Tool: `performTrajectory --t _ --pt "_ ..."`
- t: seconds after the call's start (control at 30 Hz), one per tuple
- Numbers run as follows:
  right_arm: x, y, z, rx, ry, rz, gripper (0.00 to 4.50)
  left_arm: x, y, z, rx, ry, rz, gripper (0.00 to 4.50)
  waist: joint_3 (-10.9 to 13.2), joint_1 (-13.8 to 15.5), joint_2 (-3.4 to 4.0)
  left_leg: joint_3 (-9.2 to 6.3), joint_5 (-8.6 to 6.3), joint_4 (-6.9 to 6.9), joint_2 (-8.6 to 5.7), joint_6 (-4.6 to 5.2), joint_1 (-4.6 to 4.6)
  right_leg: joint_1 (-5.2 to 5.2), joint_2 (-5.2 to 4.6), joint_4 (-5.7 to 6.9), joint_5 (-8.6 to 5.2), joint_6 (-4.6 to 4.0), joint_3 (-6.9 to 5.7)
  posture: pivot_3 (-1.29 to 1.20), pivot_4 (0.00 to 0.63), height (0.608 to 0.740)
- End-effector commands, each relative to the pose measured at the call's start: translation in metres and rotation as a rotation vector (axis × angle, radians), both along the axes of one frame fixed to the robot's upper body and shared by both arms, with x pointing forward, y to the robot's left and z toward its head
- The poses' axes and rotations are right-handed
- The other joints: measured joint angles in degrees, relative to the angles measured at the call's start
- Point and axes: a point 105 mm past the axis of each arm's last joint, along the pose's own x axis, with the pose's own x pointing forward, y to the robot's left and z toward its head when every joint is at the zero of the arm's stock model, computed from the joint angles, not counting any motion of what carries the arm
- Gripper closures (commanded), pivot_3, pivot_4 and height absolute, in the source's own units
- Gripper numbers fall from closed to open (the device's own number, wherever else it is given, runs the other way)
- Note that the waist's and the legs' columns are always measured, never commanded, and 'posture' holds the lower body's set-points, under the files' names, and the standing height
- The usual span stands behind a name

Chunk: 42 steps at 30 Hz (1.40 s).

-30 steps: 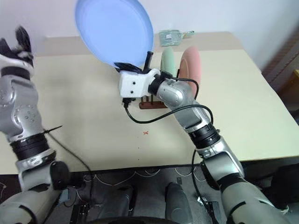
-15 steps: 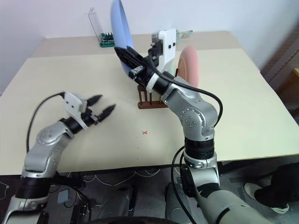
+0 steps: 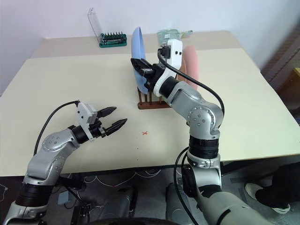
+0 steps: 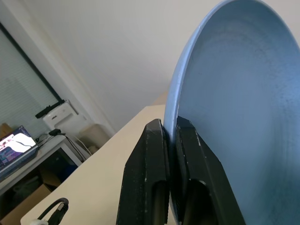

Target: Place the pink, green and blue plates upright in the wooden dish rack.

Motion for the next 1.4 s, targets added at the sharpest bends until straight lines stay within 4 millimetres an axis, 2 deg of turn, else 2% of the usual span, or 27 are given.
performTrajectory --t 0.03,0.17,0.27,0.3,0.57,0.67,0.8,1.0,1.1,1.23,1.3,1.4 --pt "0.001 -0.001 0.009 0.040 0.008 -0.002 4.50 -0.004 -0.006 0.011 0.003 -0.048 -0.018 0.99 0.00 0.01 0.00 0.00 0.00 0.00 0.00 0.00 0.00 0.00 0.00 0.00 0.00 0.00 0.00 0.00 0.150 0.740" --pt "0.001 -0.001 0.010 0.038 0.009 0.000 3.04 -0.004 -0.007 0.011 0.000 -0.050 -0.020 0.95 0.00 -0.01 0.00 0.00 0.00 0.00 0.00 0.00 0.00 0.00 0.00 0.00 0.00 0.00 0.00 0.00 0.150 0.740" --pt "-0.001 0.000 0.012 0.018 -0.013 -0.003 1.41 -0.004 -0.007 0.011 -0.002 -0.049 -0.021 0.95 0.00 -0.01 0.00 0.00 0.00 0.00 0.00 0.00 0.00 0.00 0.00 0.00 0.00 0.00 0.00 0.00 0.150 0.740" --pt "-0.002 0.001 0.014 -0.002 -0.036 -0.006 1.03 -0.004 -0.007 0.011 -0.002 -0.049 -0.021 0.95 0.00 -0.01 0.00 0.00 0.00 0.00 0.00 0.00 0.00 0.00 0.00 0.00 0.00 0.00 0.00 0.00 0.150 0.740" --pt "-0.009 0.001 0.028 -0.185 -0.227 -0.042 1.03 -0.004 -0.009 0.010 -0.005 -0.046 -0.028 0.95 0.00 -0.02 0.01 0.01 0.00 0.00 0.00 0.00 0.00 0.00 0.00 -0.01 0.00 0.01 0.00 0.00 0.150 0.740" --pt "-0.014 -0.006 0.040 -0.297 -0.359 -0.077 1.03 -0.005 -0.010 0.010 -0.008 -0.045 -0.030 0.95 0.01 0.02 0.01 0.02 0.00 0.01 0.00 0.00 -0.01 0.00 0.00 -0.01 0.00 0.01 0.00 0.00 0.150 0.740" --pt "-0.026 -0.036 0.055 -0.479 -0.563 -0.157 1.03 -0.005 -0.010 0.010 -0.010 -0.045 -0.027 0.95 0.01 0.38 0.01 0.02 0.00 0.03 -0.01 0.00 -0.05 0.03 0.00 -0.08 -0.01 0.02 -0.01 0.00 0.150 0.740" --pt "-0.035 -0.073 0.046 -0.532 -0.540 -0.173 1.03 -0.004 -0.014 0.007 -0.013 -0.034 -0.048 0.95 -0.01 0.47 -0.02 0.04 -0.02 0.05 0.01 0.03 -0.03 0.15 0.00 -0.18 -0.01 0.02 -0.02 0.00 0.150 0.740" --pt "-0.055 -0.100 0.045 -0.549 -0.563 -0.175 1.03 0.001 -0.014 0.008 -0.009 -0.039 -0.053 0.95 0.00 1.35 -0.02 0.04 -0.02 0.06 0.02 0.05 -0.04 0.17 0.00 -0.21 -0.01 0.02 -0.03 0.00 0.150 0.740" --pt "-0.071 -0.142 0.008 -0.715 -0.451 -0.168 1.03 0.007 -0.002 0.002 0.008 -0.035 -0.026 0.95 0.01 2.05 0.02 0.07 -0.12 0.22 0.02 0.21 -0.05 0.31 -0.02 -0.29 -0.02 0.04 -0.07 0.00 0.150 0.740" --pt "-0.076 -0.153 -0.009 -0.750 -0.394 -0.157 1.03 0.010 0.004 0.000 0.015 -0.033 -0.005 0.95 0.01 1.99 0.02 0.07 -0.19 0.31 0.01 0.32 0.01 0.50 -0.02 -0.38 -0.04 0.06 -0.09 0.00 0.150 0.740" --pt "-0.082 -0.174 -0.047 -0.766 -0.270 -0.155 1.03 0.014 0.020 -0.004 0.022 -0.026 0.043 0.95 0.00 1.71 0.05 0.16 -0.21 0.39 0.04 0.36 0.10 0.60 -0.04 -0.39 -0.05 0.08 -0.07 0.00 0.150 0.740"
